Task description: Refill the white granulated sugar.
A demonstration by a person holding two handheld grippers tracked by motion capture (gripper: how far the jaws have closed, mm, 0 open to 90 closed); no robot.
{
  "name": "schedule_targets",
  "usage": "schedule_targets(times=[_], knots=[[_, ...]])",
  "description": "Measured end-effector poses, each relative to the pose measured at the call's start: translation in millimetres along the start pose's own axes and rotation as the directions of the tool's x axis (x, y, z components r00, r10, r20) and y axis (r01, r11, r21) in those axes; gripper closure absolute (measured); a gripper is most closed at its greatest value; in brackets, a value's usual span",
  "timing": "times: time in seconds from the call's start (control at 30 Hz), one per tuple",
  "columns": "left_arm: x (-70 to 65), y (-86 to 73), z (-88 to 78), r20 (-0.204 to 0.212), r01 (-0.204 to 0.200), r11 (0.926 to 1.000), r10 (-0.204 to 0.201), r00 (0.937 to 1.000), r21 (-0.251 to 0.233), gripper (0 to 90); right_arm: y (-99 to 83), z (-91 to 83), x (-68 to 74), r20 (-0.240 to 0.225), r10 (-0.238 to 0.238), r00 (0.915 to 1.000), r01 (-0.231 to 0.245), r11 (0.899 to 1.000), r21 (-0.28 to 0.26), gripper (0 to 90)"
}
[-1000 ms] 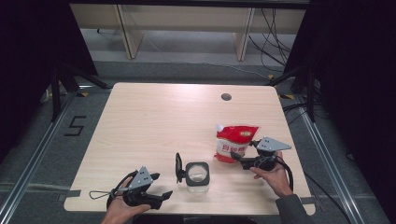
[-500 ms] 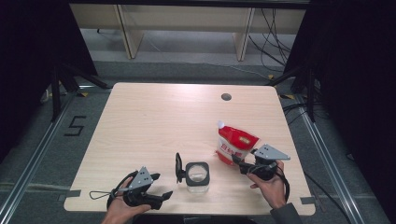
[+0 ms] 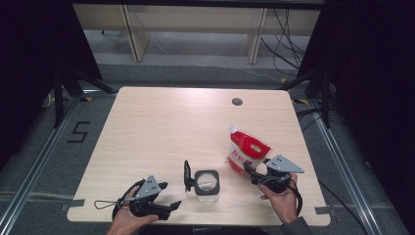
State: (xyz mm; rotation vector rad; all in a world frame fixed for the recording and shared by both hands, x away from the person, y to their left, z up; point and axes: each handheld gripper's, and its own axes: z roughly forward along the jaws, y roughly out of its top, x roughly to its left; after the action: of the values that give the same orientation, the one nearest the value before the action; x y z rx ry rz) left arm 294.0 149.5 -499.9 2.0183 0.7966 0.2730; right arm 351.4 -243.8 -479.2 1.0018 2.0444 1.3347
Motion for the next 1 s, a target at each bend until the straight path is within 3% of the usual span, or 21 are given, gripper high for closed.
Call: schedule_targets(times=[0.03,0.17,0.23,0.33,0.37,0.43,0.47,0.57,0.6,0.63,0.7,0.87,0.9,0.93,1.0], knots=[[0.2,-0.3,0.4,0.004,-0.004,1.0,0.004,1.0,-0.004,20.9,-2.4,4.1,-4.5,-0.037,-0.013,0.9992,0.013,1.0,-0.017,36.1],[0.1,0.1,-0.2,0.0,-0.002,1.0,0.002,1.0,0.001,20.9,-7.3,14.0,-17.0,-0.086,-0.076,0.9934,0.07,0.994,-0.081,33.9],[0.8,0.3,0.0,0.005,-0.016,0.9999,0.016,0.9999,-0.001,20.9,-8.1,19.2,-18.2,-0.112,-0.091,0.9895,0.082,0.993,-0.085,33.2],[1.1,0.6,0.2,0.007,-0.026,0.9997,0.026,0.9996,-0.001,20.9,-9.2,26.0,-18.0,-0.119,-0.087,0.9891,0.077,0.993,-0.088,32.7],[1.1,0.5,0.2,0.007,-0.026,0.9997,0.026,0.9996,-0.001,20.9,-9.5,26.2,-16.3,-0.125,-0.063,0.9901,0.054,0.996,-0.075,32.7],[1.2,0.3,0.3,0.007,-0.025,0.9997,0.025,0.9997,0.0,20.9,-9.4,28.7,-19.1,-0.122,-0.09,0.9883,0.08,0.993,-0.09,32.6],[1.2,0.5,0.5,0.012,-0.023,0.9997,0.023,0.9997,0.004,20.9,-10.9,30.3,-19.2,-0.132,-0.053,0.9898,0.041,0.995,-0.092,32.8],[0.9,0.7,0.2,0.012,-0.025,0.9997,0.025,0.9996,0.005,20.9,-9.8,30.5,-20.4,-0.126,-0.054,0.9905,0.044,0.996,-0.084,33.7],[1.1,0.5,0.2,0.015,-0.027,0.9996,0.027,0.9995,0.005,20.9,-9.8,30.3,-16.7,-0.123,-0.012,0.9923,0.002,0.997,-0.076,34.0],[0.5,0.6,0.9,0.015,-0.019,0.9998,0.019,0.9997,0.007,20.9,-8.4,29.9,-12.2,-0.084,0.0,0.9964,-0.005,0.998,-0.064,34.5],[0.9,0.3,-0.4,0.005,-0.024,0.9994,0.024,0.9997,0.024,21.0,-8.2,27.6,-1.9,-0.05,0.041,0.9979,-0.043,0.998,-0.043,34.7],[0.9,0.1,0.8,0.015,-0.023,0.9997,0.023,0.9996,0.003,21.0,-6.9,28.1,4.3,-0.022,0.001,0.9998,-0.002,0.999,-0.044,34.7],[1.0,0.1,0.4,0.015,-0.025,0.9997,0.025,0.9996,0.005,21.0,-6.9,28.1,4.3,-0.022,0.001,0.9998,-0.002,0.999,-0.044,34.7],[0.9,-0.4,0.6,0.013,-0.022,0.9997,0.022,0.9997,0.004,21.0,-7.9,26.7,4.6,-0.016,0.036,0.9992,-0.036,0.999,-0.037,34.3],[0.9,0.0,0.7,0.013,-0.021,0.9998,0.021,0.9997,0.004,21.0,-8.8,27.4,2.7,-0.025,0.024,0.9994,-0.025,0.999,-0.049,32.2]])
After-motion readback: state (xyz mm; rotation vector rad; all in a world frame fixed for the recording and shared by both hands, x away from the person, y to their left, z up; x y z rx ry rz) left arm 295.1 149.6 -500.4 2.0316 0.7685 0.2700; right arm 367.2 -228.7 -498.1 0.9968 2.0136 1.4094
